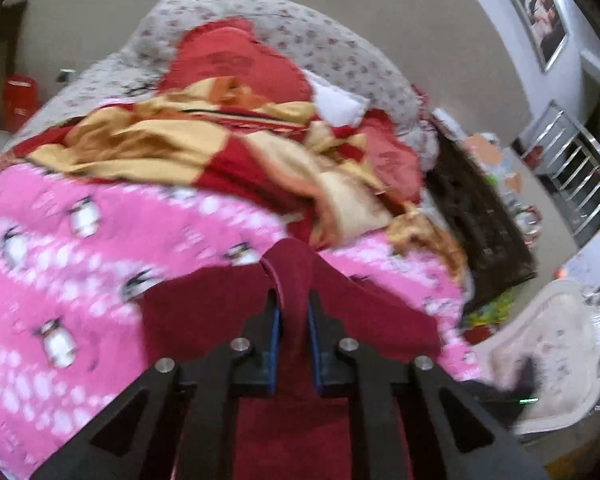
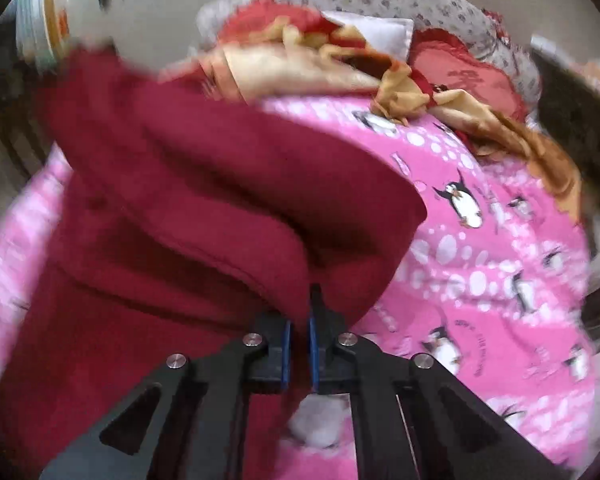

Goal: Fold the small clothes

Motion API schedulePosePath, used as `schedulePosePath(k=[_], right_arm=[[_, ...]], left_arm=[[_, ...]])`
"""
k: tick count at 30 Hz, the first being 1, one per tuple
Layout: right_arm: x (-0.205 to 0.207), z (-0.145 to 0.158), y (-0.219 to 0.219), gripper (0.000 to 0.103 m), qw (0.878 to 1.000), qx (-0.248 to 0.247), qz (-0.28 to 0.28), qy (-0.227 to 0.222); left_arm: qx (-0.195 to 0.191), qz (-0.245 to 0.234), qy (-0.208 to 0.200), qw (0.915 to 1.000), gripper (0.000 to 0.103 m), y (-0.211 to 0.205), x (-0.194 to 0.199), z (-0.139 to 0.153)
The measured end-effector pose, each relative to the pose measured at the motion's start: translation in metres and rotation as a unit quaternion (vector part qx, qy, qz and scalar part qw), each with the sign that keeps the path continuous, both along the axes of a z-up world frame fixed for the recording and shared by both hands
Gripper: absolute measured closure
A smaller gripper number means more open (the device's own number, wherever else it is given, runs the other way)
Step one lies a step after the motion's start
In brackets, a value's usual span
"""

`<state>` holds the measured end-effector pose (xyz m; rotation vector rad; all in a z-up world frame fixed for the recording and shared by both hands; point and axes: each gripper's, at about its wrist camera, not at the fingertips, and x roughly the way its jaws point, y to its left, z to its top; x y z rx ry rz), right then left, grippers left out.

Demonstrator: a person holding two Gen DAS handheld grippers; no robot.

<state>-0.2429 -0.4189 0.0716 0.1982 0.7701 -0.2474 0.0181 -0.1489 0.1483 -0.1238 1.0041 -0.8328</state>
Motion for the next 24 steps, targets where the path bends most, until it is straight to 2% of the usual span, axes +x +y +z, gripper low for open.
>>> schedulePosePath(k=[2, 4, 7, 9, 11, 13, 15, 16, 20, 21, 22, 23, 24], right_arm=[[-0.016, 0.006, 0.006, 0.094, 1.0, -0.018, 0.012, -0.003], [-0.022, -0.007, 0.006, 0.094, 0.999, -0.017, 0.022, 0.035], [-0.027, -0.032, -0.001, 0.09, 0.995, 0.009, 0.025, 0.096], [-0.037, -0.024, -0.008, 0.088, 0.996, 0.029, 0.017, 0.083], [-0.049, -0.009, -0.019, 0.079, 0.997, 0.068, 0.002, 0.043], [-0.053, 0.002, -0.034, 0.061, 0.993, 0.115, -0.018, -0.003], [-0.036, 0.001, -0.047, 0.052, 0.99, 0.132, -0.046, -0.007], [-0.025, -0.001, -0.052, 0.051, 0.989, 0.138, -0.055, -0.004], [0.032, -0.043, -0.079, 0.052, 0.971, 0.212, -0.096, 0.053], [0.038, -0.045, -0.081, 0.057, 0.972, 0.204, -0.102, 0.06], [0.039, -0.041, -0.081, 0.079, 0.975, 0.188, -0.108, 0.056], [0.036, -0.033, -0.079, 0.09, 0.978, 0.174, -0.106, 0.043], [0.031, -0.025, -0.078, 0.09, 0.981, 0.16, -0.106, 0.022]], left_arm=[[0.02, 0.007, 0.014, 0.9997, 0.091, 0.008, -0.008, -0.03], [0.043, 0.005, 0.045, 0.9981, 0.091, 0.01, -0.012, -0.067], [0.079, 0.01, 0.049, 0.9956, 0.09, 0.007, -0.022, -0.106], [0.078, 0.014, 0.043, 0.9959, 0.09, 0.011, -0.026, -0.115], [0.069, 0.014, 0.043, 0.9966, 0.09, 0.012, -0.026, -0.114], [0.069, 0.012, 0.037, 0.9968, 0.09, 0.011, -0.024, -0.109], [0.076, 0.012, 0.028, 0.9966, 0.09, 0.009, -0.024, -0.107], [0.078, 0.013, 0.026, 0.9965, 0.09, 0.008, -0.024, -0.106], [0.084, 0.017, 0.024, 0.996, 0.09, 0.005, -0.028, -0.11], [0.081, 0.019, 0.026, 0.9962, 0.09, 0.006, -0.027, -0.11], [0.076, 0.021, 0.028, 0.9965, 0.09, 0.007, -0.027, -0.108], [0.067, 0.022, 0.027, 0.9971, 0.088, 0.009, -0.029, -0.106], [0.065, 0.021, 0.025, 0.9974, 0.087, 0.008, -0.03, -0.107]])
